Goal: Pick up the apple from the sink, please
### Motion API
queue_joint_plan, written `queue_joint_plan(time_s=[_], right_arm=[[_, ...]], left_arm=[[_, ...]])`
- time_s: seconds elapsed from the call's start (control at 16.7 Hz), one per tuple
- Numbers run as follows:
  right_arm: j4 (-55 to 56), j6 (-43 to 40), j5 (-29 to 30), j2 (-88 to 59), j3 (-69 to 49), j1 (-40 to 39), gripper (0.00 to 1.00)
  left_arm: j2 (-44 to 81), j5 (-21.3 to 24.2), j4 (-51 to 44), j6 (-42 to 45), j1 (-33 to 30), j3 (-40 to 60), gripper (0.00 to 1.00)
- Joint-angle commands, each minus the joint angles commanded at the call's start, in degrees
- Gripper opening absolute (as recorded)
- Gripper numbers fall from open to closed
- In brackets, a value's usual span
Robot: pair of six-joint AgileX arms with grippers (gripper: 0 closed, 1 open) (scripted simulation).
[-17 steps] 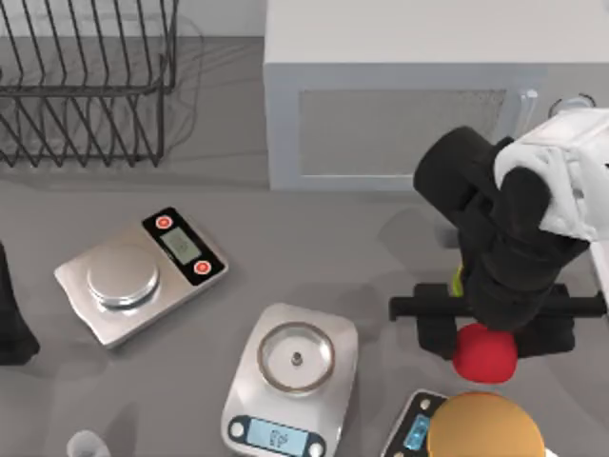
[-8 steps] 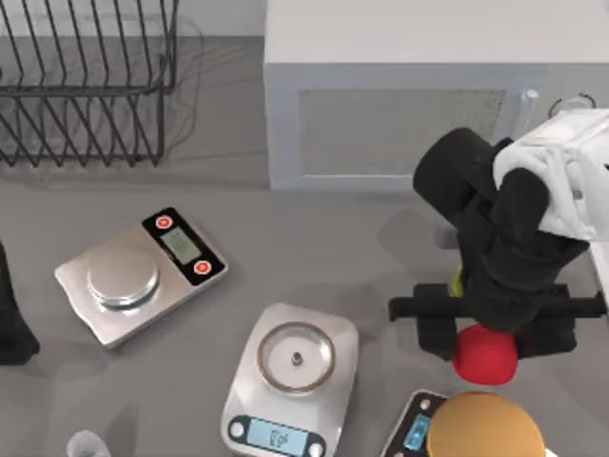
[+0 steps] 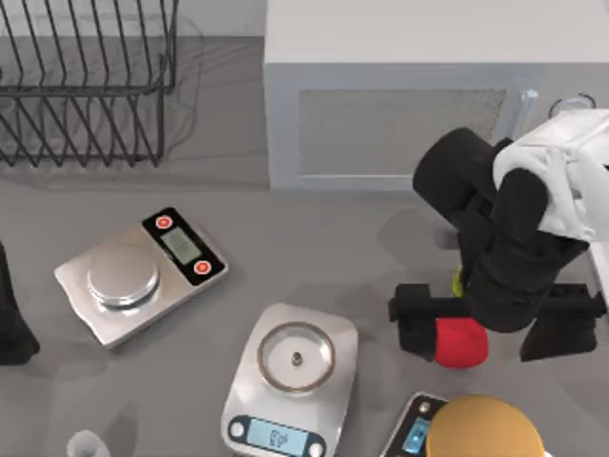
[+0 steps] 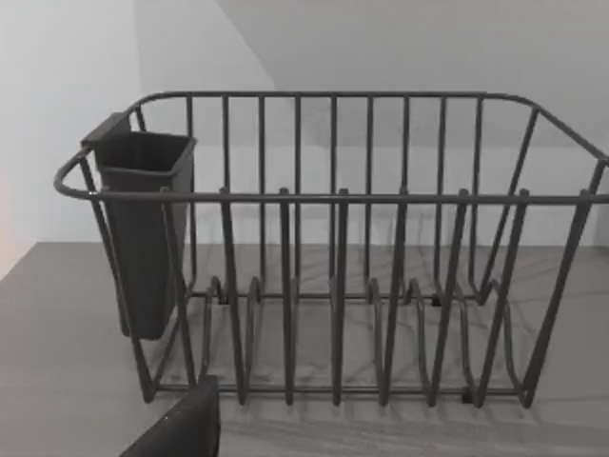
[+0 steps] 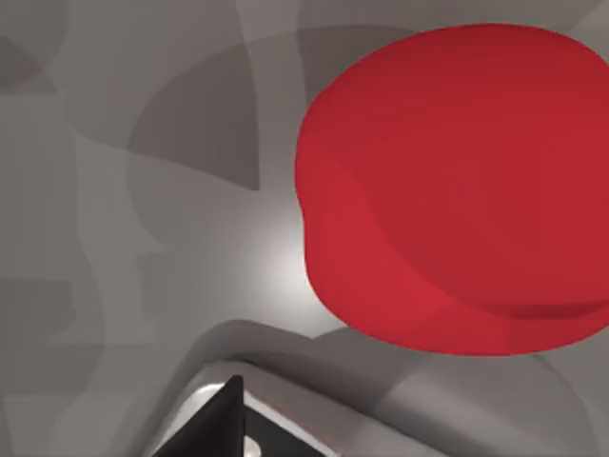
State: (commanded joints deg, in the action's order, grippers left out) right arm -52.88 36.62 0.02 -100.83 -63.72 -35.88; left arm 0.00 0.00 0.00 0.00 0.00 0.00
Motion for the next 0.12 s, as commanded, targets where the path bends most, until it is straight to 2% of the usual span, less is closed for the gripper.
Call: queue_joint_plan(time_s=[0.12], right_arm=[[0.0, 0.0, 0.0, 0.0, 0.0, 0.0, 1.00]], left_arm=[[0.0, 0.0, 0.0, 0.0, 0.0, 0.0, 1.00]])
